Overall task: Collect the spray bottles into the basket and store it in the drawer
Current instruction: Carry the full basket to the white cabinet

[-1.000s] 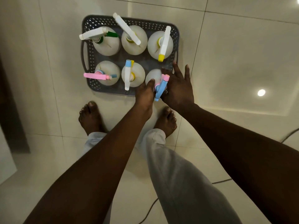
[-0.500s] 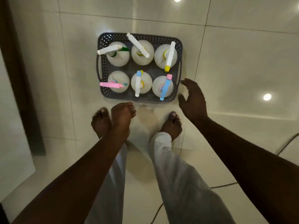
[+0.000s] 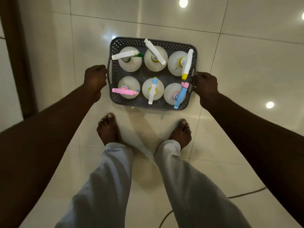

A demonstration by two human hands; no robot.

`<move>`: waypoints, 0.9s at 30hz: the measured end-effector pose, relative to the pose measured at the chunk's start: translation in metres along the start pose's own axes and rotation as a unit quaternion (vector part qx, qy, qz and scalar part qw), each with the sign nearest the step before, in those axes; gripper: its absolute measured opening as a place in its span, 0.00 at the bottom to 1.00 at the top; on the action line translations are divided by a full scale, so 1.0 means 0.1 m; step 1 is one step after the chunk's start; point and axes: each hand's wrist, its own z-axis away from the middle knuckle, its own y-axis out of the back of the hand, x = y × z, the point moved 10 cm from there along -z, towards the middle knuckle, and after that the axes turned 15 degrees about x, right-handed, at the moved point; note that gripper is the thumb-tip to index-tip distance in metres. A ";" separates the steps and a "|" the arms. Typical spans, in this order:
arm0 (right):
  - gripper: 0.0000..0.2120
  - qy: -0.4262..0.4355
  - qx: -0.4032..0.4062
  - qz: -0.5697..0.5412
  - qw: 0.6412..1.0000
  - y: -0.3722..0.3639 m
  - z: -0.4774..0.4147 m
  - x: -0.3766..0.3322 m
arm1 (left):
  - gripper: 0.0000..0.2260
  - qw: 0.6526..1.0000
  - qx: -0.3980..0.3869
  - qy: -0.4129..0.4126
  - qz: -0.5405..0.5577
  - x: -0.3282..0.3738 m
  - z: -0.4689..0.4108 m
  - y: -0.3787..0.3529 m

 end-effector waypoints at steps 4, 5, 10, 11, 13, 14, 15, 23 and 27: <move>0.10 -0.024 0.000 0.005 1.000 -0.07 0.03 0.04 | 0.14 1.000 -0.009 0.002 0.016 0.04 -0.04 -0.13; 0.09 -0.026 0.002 0.006 1.000 -0.07 0.04 0.04 | 0.14 1.000 -0.009 0.002 0.020 0.04 -0.03 -0.13; 0.12 -0.020 0.019 0.024 0.999 0.05 0.26 -0.03 | 0.08 0.998 -0.021 0.018 0.049 0.02 0.11 0.01; 0.13 -0.013 0.018 0.027 0.999 0.08 0.33 -0.06 | 0.08 0.998 -0.023 0.024 0.056 0.03 0.15 0.08; 0.12 0.006 0.013 0.029 0.999 0.17 0.57 -0.19 | 0.09 0.997 -0.020 0.034 0.065 0.07 0.28 0.30; 0.11 0.016 0.013 0.028 0.999 0.22 0.67 -0.25 | 0.09 0.997 -0.017 0.037 0.073 0.09 0.35 0.40; 0.10 0.028 0.014 0.026 0.999 0.28 0.78 -0.32 | 0.10 0.996 -0.012 0.037 0.083 0.13 0.44 0.52; 0.12 0.108 -0.025 0.038 0.993 0.89 2.17 -1.29 | 0.09 0.986 0.008 0.035 0.165 0.53 1.55 2.09; 0.11 0.171 -0.070 0.043 0.982 1.05 3.00 -2.00 | 0.13 0.974 0.010 0.035 0.224 0.76 2.11 3.01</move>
